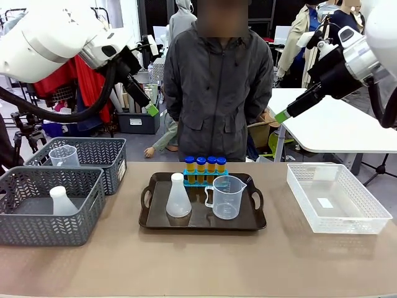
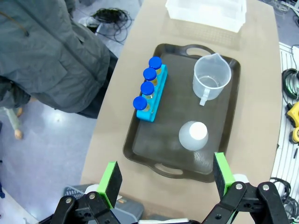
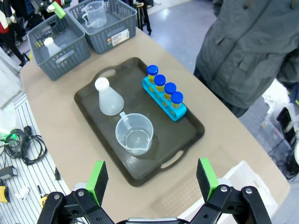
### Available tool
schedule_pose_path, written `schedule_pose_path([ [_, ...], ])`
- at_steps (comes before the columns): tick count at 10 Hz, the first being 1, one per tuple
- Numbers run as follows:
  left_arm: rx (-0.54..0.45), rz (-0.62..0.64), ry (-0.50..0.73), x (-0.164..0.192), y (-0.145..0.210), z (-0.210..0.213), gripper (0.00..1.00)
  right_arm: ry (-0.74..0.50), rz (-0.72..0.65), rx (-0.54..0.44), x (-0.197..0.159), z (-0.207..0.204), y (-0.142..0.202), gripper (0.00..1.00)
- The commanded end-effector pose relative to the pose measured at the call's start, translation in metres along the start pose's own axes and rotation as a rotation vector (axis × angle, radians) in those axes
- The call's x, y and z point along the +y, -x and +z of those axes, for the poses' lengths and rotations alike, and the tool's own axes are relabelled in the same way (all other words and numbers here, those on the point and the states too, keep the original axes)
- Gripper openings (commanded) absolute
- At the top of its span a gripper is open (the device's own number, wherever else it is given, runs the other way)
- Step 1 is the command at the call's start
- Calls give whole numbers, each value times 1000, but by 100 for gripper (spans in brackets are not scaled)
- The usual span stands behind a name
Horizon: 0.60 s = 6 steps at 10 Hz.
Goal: Prepare the laboratory tools.
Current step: Pick up one Small flask and place it on the Handle tray.
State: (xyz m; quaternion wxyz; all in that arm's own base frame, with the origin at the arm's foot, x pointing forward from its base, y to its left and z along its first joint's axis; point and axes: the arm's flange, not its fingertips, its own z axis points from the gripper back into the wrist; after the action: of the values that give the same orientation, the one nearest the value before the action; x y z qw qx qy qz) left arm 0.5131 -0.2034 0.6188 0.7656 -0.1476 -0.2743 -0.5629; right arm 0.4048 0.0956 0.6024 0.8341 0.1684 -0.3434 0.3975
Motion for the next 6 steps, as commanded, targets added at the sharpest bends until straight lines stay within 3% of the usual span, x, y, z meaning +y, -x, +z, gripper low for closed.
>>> schedule_pose_path([
  [1, 0, 3, 2, 0, 2, 3, 100, -20, -8, -23, -1, 0, 0, 100],
  [6, 0, 3, 2, 0, 2, 3, 100, -20, -8, -23, -1, 0, 0, 100],
])
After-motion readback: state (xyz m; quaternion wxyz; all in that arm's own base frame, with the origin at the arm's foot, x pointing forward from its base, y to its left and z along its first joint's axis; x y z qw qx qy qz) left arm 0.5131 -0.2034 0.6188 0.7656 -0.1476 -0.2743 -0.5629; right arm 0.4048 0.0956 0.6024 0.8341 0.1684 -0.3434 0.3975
